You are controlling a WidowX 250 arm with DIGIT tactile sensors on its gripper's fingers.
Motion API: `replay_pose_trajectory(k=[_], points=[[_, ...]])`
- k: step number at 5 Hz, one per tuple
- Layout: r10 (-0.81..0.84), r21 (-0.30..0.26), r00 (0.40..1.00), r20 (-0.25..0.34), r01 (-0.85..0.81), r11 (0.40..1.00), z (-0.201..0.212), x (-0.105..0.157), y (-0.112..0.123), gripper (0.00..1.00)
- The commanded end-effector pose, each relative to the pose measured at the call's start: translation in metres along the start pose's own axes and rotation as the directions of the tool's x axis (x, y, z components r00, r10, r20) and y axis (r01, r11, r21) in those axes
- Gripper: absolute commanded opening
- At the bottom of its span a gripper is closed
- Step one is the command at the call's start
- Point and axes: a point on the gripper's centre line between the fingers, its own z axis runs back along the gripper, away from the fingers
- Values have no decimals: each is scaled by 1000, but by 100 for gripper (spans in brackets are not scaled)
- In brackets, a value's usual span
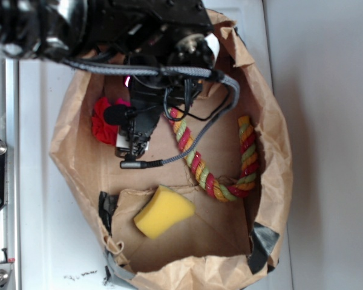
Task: Grab the red paper.
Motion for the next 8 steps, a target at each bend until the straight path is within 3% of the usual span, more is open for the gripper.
replay_pose_trajectory(k=[1, 2, 5, 8], points=[[-8, 35, 997, 73, 6, 999, 22, 8, 4, 100], [-15, 88, 998, 67, 9, 996, 4, 7, -4, 100], [-78, 66, 997, 11, 77, 995, -13, -2, -27, 100], [-94, 76, 995, -40, 97, 992, -24, 7, -45, 100]])
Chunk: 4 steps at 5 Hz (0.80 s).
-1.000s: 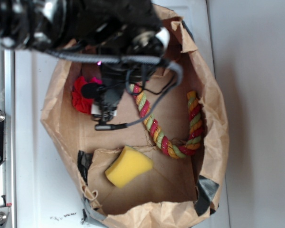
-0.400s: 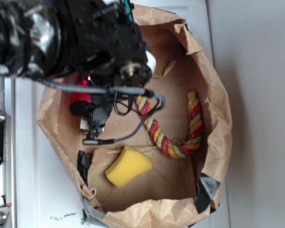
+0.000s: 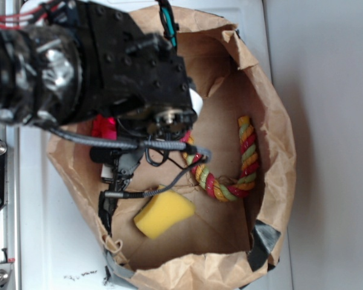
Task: Grab the red paper.
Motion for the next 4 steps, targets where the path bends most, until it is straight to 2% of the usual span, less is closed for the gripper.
replay_pose_trajectory(k=[1, 2, 3, 4], points=[[7, 20, 1000, -16, -6, 1000, -2, 19, -2, 100], [6, 31, 1000, -23, -5, 999, -5, 24, -1, 100], [38, 25, 999, -25, -38, 999, -7, 25, 2, 0], [56, 42, 998, -11, -55, 998, -4, 22, 7, 0]])
